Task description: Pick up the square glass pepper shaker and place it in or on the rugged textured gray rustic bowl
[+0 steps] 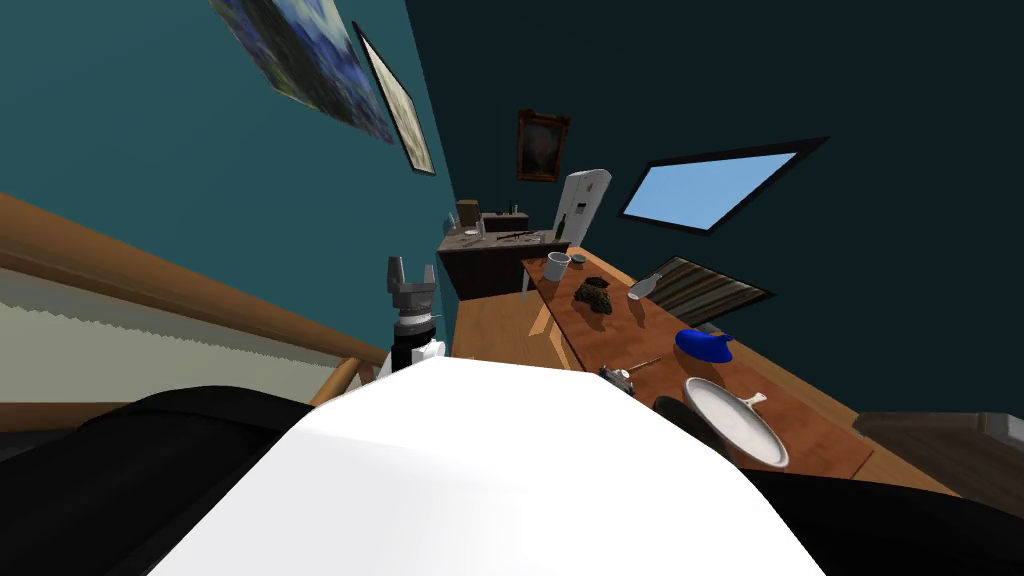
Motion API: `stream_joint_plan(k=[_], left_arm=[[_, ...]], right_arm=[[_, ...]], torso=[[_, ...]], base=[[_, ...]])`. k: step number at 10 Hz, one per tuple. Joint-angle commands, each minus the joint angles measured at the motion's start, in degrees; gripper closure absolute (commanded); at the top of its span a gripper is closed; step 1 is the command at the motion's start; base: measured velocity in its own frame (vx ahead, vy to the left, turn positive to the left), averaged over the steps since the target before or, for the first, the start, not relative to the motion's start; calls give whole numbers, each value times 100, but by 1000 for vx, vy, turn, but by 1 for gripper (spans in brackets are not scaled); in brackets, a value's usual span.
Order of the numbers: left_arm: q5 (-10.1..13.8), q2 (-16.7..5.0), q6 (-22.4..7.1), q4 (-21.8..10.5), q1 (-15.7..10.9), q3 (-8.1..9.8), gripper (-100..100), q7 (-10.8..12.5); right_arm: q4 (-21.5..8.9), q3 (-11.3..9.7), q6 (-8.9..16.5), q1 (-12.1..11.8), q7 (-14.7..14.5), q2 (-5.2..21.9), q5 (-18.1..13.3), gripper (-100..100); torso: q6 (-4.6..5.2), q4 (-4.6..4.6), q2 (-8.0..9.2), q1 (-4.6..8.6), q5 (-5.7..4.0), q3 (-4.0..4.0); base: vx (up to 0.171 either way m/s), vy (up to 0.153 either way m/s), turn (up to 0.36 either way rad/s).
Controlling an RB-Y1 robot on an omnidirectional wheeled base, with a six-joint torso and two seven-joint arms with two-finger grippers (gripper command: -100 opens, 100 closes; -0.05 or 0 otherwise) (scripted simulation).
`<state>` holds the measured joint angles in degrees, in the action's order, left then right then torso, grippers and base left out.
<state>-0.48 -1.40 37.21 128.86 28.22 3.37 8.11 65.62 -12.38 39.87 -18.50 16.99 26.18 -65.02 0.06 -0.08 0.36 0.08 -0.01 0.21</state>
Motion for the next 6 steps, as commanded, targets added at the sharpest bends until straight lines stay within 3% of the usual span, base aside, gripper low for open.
stream_joint_plan(k=[1,4,5,6], left_arm=[[0,0,0,0,0,0,0,0],[0,0,0,0,-3,-1,0,0],[0,0,0,0,-1,0,0,0],[0,0,0,0,0,0,0,0]], right_arm=[[-286,-135,167,286,38,128,286,-100],[-762,-266,331,711,77,246,819,-100],[-816,-266,331,711,77,246,828,-100],[-995,-396,494,950,116,365,1095,-100]], torso=[[0,0,0,0,0,0],[-8,-6,32,9,-1,17],[-2,-6,25,10,-2,15],[1,0,-4,5,-1,-2]], base=[[-115,14,376],[-170,-12,234],[-56,8,-8],[-113,32,339]])
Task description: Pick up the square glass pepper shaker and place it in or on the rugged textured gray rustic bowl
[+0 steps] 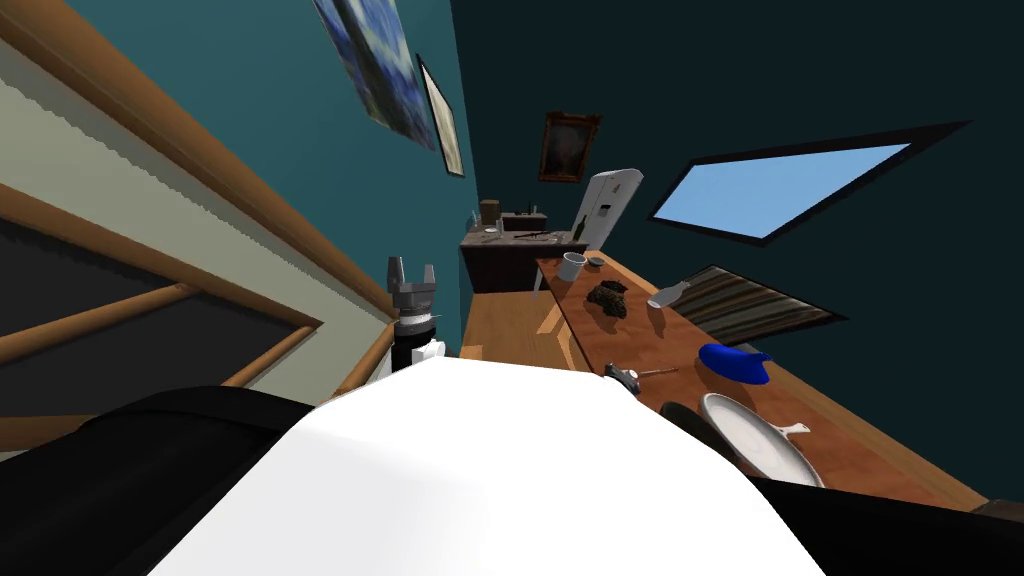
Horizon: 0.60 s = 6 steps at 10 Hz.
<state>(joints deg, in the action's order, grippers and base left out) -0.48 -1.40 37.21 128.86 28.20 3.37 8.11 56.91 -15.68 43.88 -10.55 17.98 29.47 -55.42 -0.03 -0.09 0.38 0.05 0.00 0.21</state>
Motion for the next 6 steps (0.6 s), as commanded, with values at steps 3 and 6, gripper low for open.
stream_joint_plan(k=[3,6], left_arm=[[0,0,0,0,3,1,0,0],[0,0,0,0,0,0,0,0]], right_arm=[[-567,-196,257,531,57,154,528,-100],[-1106,-327,421,956,96,273,964,-100]], torso=[[11,3,-13,10,-2,-7],[1,-5,21,2,-1,12]], base=[[-100,11,174],[-160,22,261]])
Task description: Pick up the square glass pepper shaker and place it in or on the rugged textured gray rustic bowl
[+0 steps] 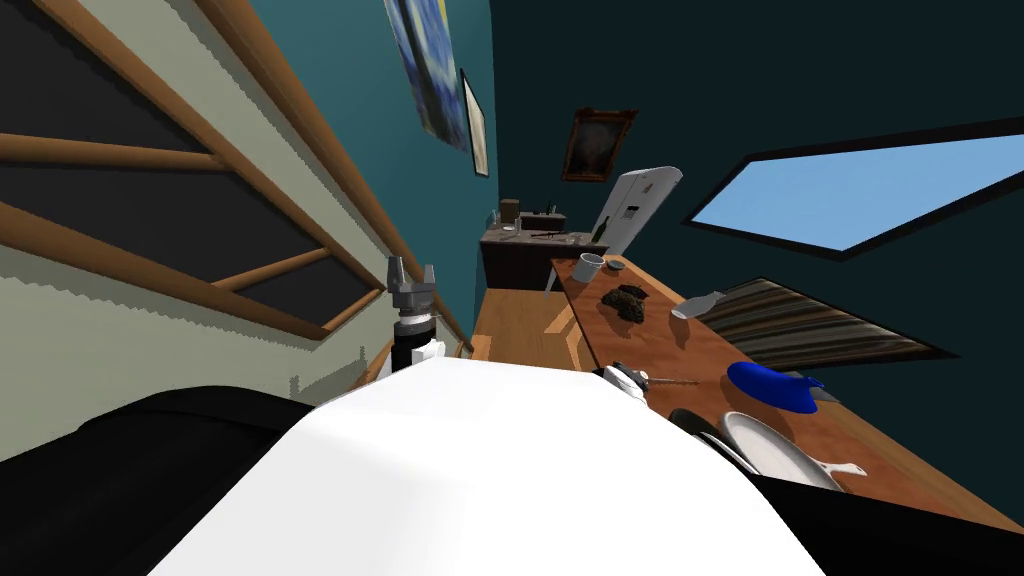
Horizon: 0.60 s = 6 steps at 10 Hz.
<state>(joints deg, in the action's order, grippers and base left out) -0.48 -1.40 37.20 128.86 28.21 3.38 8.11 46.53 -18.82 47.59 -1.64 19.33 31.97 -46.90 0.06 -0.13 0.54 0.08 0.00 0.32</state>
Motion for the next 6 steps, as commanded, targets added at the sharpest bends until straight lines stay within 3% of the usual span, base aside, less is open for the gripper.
stream_joint_plan(k=[1,2,3,4,5,6], left_arm=[[0,0,0,0,0,0,0,0],[0,0,0,0,1,0,0,0],[0,0,0,0,-1,-1,0,0],[0,0,0,0,0,0,0,0],[0,0,0,0,1,1,0,0],[0,-1,0,0,2,1,0,0]], right_arm=[[-68,-13,50,65,-39,23,190,-100],[-311,-143,213,318,0,142,415,-100],[-455,-143,213,412,0,142,562,-100],[-322,-126,207,317,-7,121,456,-100],[-338,-128,215,330,-9,126,477,100],[-330,-130,210,334,-9,122,474,100]], torso=[[0,0,0,0,0,0],[2,5,-22,6,-2,-12],[-8,4,-16,-1,-1,-10],[-2,3,-12,3,-1,-7],[2,6,-30,10,-3,-17],[9,12,-43,12,-1,-26]], base=[[-65,13,-40],[-115,34,284],[-130,22,248],[-50,4,28],[-8,3,5],[0,0,0]])
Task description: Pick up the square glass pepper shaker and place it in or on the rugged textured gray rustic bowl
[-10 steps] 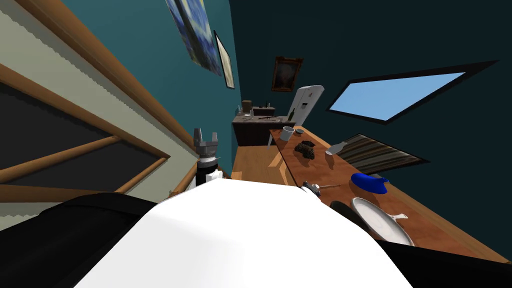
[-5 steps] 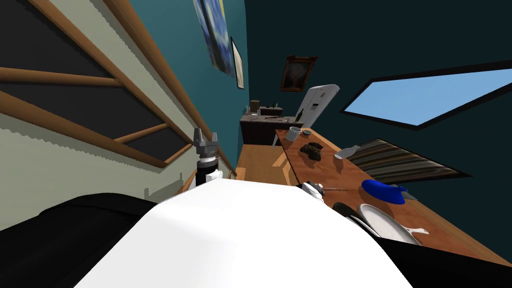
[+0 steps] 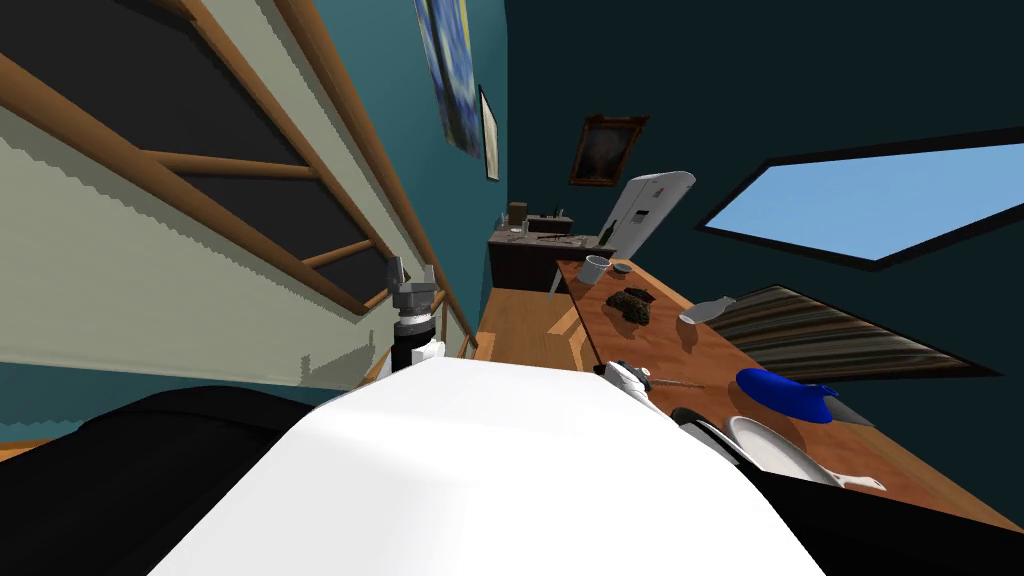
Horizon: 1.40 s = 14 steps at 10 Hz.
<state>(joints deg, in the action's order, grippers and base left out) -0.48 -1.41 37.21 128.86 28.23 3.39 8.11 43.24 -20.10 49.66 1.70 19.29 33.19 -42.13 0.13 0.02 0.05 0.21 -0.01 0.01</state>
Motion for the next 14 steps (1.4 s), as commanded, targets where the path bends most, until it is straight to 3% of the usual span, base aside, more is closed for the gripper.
stream_joint_plan(k=[1,3,4,5,6,7,8,9,10,11,12,13,14], left_arm=[[0,0,0,0,0,0,0,0],[0,0,0,0,0,0,0,0],[0,0,0,0,0,0,0,0],[0,0,0,0,0,0,0,0],[0,0,0,0,3,1,0,0],[0,0,0,0,2,1,0,0],[0,0,1,0,4,1,0,0],[0,0,1,1,2,0,0,0],[0,-1,1,1,4,2,0,0],[0,-1,0,0,2,1,0,0],[0,0,0,0,0,0,0,0],[0,0,0,0,2,1,0,0],[0,-1,0,0,1,1,0,0]], right_arm=[[0,0,0,0,0,0,0,100],[-3,0,3,-3,-1,1,0,100],[-3,0,4,-3,-2,2,-1,0],[261,115,-157,-269,-36,-99,-287,100],[261,115,-157,-269,-36,-99,-287,100],[545,245,-321,-531,-75,-217,-511,100],[648,245,-321,-616,-75,-217,-672,100],[804,376,-484,-829,-114,-336,-870,100],[929,376,-484,-955,-114,-336,-1070,100],[1035,376,-484,-963,-114,-336,-1070,100],[1291,506,-648,-1246,-153,-454,-1297,100],[1422,506,-648,-1310,-153,-454,-1461,100],[1624,637,-812,-1553,-192,-573,-1639,100]], torso=[[0,0,0,0,0,0],[-2,0,-6,1,-1,-3],[-2,0,-6,1,-1,-3],[-2,0,-6,1,-1,-3],[14,9,-36,10,-3,-20],[4,11,-51,12,-4,-29],[6,15,-70,10,-7,-39],[-11,15,-71,29,-16,-42],[8,25,-85,54,-26,-52],[-5,26,-81,60,-32,-52],[-17,21,-61,60,-35,-41],[8,31,-66,66,-40,-47],[1,31,-68,70,-43,-48]], base=[[0,0,0],[0,0,0],[0,0,0],[128,-26,-338],[152,-19,-287],[199,-18,-341],[154,-24,-183],[189,-59,-404],[159,-19,-166],[53,-1,25],[113,-13,-291],[124,-5,-222],[189,-9,-381]])
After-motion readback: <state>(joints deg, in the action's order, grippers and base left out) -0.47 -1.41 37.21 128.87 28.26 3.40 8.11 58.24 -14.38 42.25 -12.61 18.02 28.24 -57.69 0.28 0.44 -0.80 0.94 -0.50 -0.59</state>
